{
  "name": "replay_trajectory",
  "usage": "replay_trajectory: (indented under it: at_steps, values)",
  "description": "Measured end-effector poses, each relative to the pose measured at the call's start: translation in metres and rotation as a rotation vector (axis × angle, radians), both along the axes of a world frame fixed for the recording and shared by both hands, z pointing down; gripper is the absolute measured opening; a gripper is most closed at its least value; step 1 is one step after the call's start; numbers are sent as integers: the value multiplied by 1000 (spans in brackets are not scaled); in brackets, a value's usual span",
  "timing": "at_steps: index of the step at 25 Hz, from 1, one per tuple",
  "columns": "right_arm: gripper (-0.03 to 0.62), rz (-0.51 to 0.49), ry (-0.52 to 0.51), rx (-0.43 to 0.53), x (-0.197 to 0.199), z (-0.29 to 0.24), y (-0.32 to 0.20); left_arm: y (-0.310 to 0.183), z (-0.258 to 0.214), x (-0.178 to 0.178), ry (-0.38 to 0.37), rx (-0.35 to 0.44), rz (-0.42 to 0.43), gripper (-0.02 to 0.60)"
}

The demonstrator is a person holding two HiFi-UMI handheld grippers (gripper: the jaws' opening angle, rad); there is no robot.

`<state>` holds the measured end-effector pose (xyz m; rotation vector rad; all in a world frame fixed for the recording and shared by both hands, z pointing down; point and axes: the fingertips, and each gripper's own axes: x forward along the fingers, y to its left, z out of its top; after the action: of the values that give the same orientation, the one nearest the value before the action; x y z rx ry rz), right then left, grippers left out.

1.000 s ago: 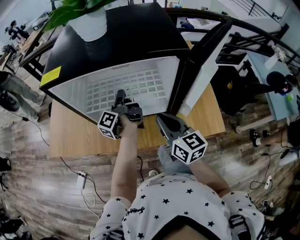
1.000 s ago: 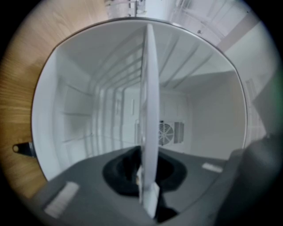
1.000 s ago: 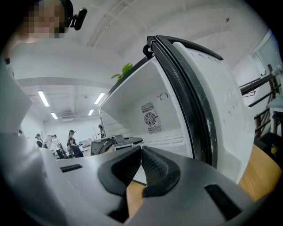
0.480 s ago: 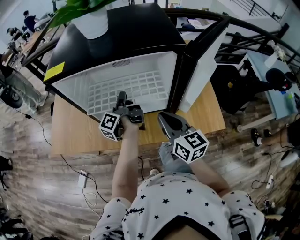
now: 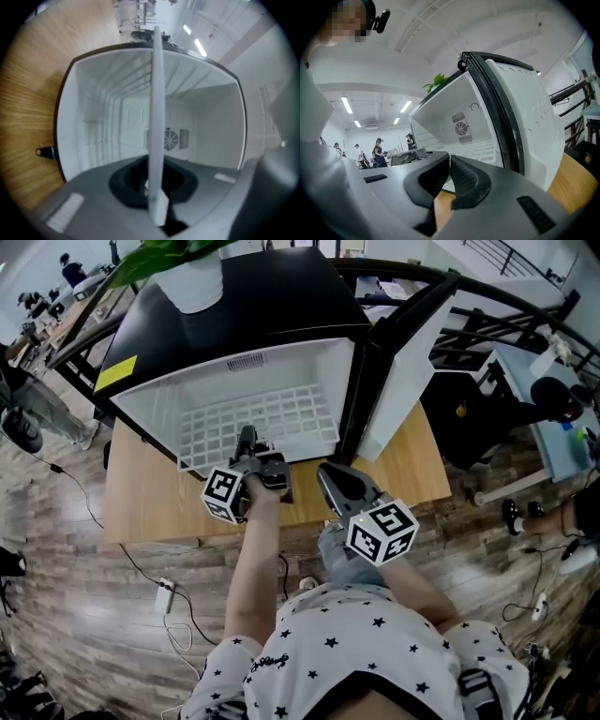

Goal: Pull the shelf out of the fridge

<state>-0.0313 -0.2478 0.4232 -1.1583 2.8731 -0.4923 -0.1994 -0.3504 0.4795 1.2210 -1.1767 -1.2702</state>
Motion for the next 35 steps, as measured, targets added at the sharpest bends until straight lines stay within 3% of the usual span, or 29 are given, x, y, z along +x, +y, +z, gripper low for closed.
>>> replay_trajectory:
  at_steps: [35]
  values:
    - [21,-21,-2,21,-4,-7,32,49,0,10,21,-8,8,31]
